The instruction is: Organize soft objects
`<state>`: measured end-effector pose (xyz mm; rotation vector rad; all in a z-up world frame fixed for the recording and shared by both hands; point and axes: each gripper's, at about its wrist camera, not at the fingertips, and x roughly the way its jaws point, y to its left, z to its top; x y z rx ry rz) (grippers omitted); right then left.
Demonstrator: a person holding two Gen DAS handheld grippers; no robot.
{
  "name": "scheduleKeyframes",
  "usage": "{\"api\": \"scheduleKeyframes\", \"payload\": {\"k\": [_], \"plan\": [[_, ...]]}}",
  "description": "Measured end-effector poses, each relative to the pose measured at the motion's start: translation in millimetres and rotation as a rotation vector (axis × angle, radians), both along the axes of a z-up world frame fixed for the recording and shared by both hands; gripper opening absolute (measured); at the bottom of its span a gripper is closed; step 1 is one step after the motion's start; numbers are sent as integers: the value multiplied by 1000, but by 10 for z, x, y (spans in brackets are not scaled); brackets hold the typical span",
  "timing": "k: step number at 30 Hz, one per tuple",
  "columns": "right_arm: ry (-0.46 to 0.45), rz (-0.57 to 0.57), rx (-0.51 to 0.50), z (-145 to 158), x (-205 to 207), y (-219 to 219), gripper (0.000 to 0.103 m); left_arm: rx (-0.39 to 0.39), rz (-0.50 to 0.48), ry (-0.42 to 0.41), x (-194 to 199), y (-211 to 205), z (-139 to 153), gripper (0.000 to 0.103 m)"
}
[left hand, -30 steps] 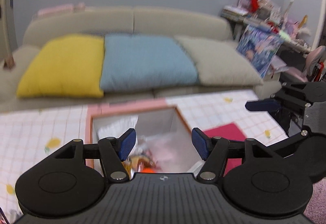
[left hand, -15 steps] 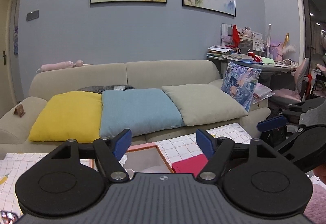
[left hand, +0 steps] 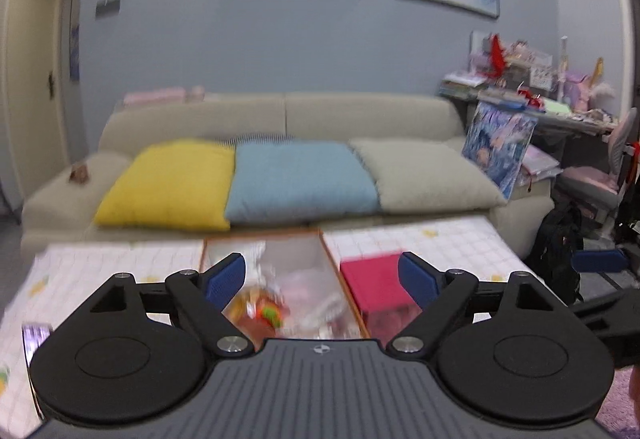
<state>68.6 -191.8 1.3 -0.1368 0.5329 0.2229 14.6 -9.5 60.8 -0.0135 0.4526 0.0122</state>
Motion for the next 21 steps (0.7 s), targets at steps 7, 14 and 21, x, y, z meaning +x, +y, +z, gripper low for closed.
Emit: {"api": "scheduleKeyframes", "payload": {"k": [7, 14, 21], "plan": [[122, -96, 12, -268, 12, -117, 100, 15, 17, 170, -21, -10, -381, 101], [178, -135, 3, -465, 8, -134, 100, 6, 20, 289, -77, -54, -622, 101], [197, -137, -18, -524, 6, -98, 100, -1, 35, 324, -59, -57, -657, 101]]}}
